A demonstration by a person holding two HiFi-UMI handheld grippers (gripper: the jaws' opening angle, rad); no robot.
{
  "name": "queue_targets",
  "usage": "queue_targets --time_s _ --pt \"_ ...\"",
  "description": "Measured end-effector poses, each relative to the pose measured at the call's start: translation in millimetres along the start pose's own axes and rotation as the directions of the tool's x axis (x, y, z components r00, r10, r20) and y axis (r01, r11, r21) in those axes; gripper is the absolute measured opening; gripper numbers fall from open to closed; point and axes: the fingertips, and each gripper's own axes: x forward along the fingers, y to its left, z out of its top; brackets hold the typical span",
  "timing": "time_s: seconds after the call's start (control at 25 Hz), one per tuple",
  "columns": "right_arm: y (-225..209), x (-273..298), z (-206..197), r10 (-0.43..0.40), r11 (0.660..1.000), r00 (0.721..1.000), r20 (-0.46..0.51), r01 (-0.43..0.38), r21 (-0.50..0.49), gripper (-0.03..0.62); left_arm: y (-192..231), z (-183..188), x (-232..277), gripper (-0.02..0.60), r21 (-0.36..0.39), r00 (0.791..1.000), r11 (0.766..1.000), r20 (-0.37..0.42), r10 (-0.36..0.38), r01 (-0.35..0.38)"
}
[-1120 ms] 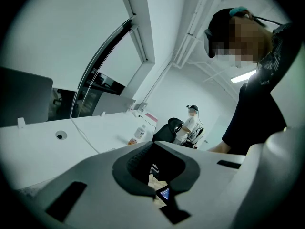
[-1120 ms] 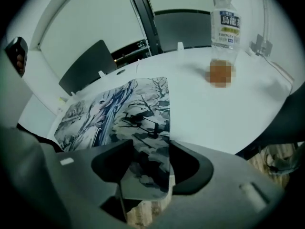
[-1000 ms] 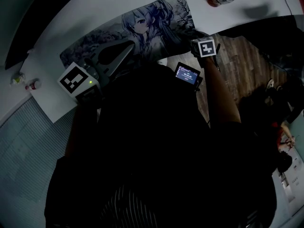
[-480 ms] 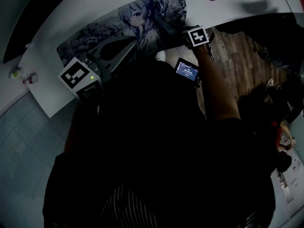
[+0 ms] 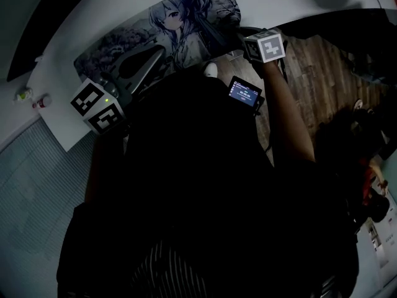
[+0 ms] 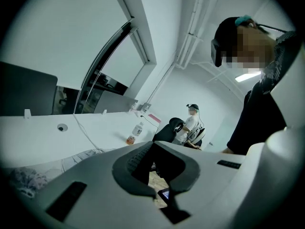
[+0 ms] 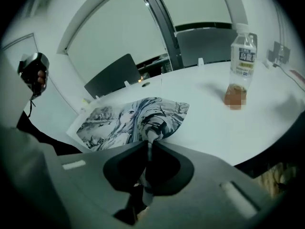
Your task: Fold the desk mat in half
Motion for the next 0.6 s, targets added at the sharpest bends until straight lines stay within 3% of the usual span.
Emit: queue_targets --time_s 0.2,0.4,0.6 --pt "10 -10 1 0.024 0.999 0.998 0.060 -0.026 0.030 0.023 -7 -7 8 0.009 0.008 0.999 1.000 -0.037 0.010 -0.010" --pt "35 -26 12 0.125 0.967 0.976 0.178 -0.160 0.197 0.023 -17 -7 13 0.009 0.020 0.998 0.999 -0.051 -0.038 0.039" --pt "68 -49 25 0.191 0.963 0.960 0.205 -0.223 0.148 0.023 -23 -2 8 0.009 0.044 0.995 0.995 -0.050 -0.084 0.086"
